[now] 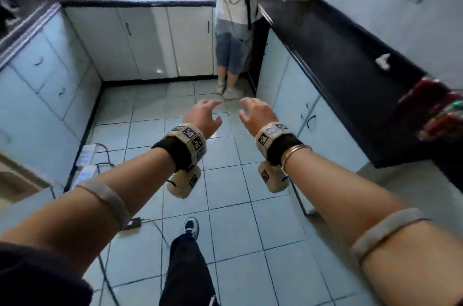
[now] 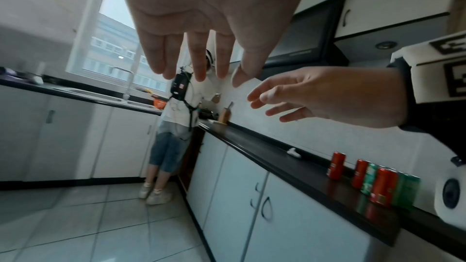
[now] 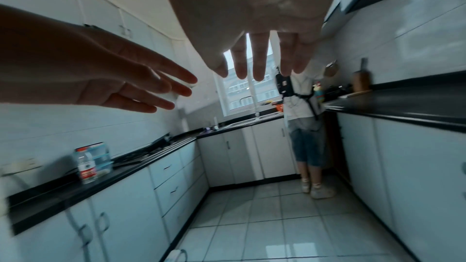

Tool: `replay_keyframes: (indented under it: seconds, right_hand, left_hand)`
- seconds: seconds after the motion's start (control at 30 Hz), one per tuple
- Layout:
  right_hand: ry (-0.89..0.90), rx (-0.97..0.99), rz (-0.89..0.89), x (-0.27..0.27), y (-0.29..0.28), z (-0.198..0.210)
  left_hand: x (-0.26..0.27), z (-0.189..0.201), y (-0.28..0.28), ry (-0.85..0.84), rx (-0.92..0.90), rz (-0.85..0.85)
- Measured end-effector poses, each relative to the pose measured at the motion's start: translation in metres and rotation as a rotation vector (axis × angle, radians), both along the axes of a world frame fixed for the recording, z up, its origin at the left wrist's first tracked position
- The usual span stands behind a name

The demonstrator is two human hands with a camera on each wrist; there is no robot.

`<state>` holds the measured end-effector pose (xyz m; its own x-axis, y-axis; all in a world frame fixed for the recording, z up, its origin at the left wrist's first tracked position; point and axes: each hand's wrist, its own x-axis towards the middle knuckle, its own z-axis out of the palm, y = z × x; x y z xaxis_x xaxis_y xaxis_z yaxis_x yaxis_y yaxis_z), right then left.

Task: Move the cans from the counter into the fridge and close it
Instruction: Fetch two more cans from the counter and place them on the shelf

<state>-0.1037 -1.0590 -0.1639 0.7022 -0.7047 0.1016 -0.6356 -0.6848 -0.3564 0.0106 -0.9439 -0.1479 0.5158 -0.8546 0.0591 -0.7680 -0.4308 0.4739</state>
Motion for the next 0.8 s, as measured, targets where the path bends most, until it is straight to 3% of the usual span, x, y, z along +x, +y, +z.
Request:
replay_keyframes:
  seconds: [0.27, 0.5, 0.8]
  right_hand:
    - [0.014, 0.014, -0.307, -0.051, -0.134, -0.019]
    - [0.018, 0.042, -0.558, -0.082, -0.246, -0.016]
    - [-0.009, 0.064, -0.872, -0.177, -0.314, -0.029]
  left_hand:
    - [-0.021, -0.02, -0.178, 0.021, 0.004, -0.298]
    - [-0.046, -0.016, -0.332, 0.022, 0.009, -0.575]
    - [-0.132, -0.025, -0.447, 0.048, 0.05, -0.849]
